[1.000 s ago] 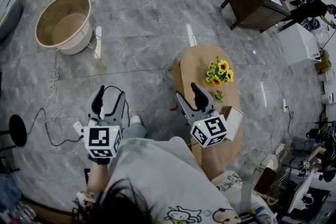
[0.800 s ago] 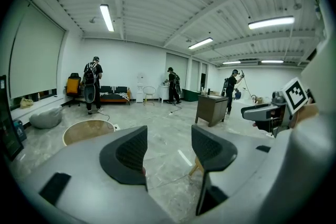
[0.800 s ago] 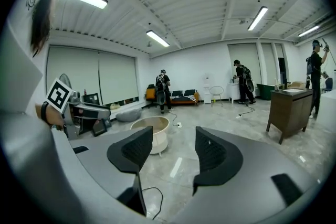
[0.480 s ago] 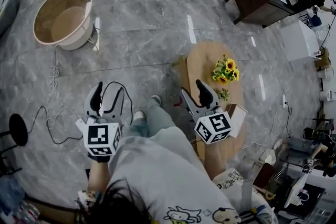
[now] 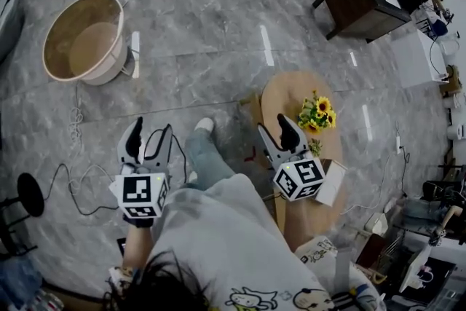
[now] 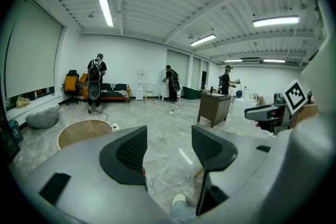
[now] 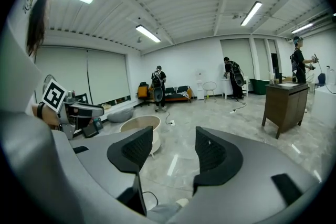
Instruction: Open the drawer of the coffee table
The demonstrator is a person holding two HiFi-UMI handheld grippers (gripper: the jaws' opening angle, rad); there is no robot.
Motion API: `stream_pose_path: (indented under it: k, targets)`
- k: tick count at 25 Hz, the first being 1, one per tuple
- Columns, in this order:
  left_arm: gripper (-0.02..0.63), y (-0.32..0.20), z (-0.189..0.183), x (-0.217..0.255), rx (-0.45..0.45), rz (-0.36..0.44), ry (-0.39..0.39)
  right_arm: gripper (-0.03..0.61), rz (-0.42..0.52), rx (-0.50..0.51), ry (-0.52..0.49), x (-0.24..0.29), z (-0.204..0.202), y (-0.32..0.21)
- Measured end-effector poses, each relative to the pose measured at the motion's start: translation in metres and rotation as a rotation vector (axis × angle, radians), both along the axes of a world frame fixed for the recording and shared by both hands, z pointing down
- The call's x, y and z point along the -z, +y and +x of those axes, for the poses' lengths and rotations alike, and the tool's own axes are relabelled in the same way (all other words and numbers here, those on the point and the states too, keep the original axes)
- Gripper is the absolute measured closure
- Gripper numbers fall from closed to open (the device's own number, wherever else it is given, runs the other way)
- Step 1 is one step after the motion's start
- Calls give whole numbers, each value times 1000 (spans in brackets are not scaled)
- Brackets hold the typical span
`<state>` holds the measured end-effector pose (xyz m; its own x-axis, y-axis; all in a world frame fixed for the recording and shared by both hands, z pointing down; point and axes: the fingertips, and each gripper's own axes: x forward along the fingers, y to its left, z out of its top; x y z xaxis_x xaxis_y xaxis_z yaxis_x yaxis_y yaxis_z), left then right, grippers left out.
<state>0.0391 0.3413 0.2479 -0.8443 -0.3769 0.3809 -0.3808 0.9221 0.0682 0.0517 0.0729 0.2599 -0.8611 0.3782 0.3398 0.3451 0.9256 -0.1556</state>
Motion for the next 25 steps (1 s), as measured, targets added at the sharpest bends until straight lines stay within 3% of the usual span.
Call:
stream_pose_path:
  k: [9,15,21,25]
  targets:
    - [371,-37,-146,10,-87,-27,5,357,-22,-101,17,1,-123,-43]
    - [371,-82,-227,20,-176,-25,-12,357,-15,-171,24,3,-178,-79]
    - [371,-121,-279,20,-285,-21,-8,357,-9,-267,25,4,-203,-106]
    - [371,-153,-295,17,-385,-22,-2,357,-13,-352,31,3,-193,-122]
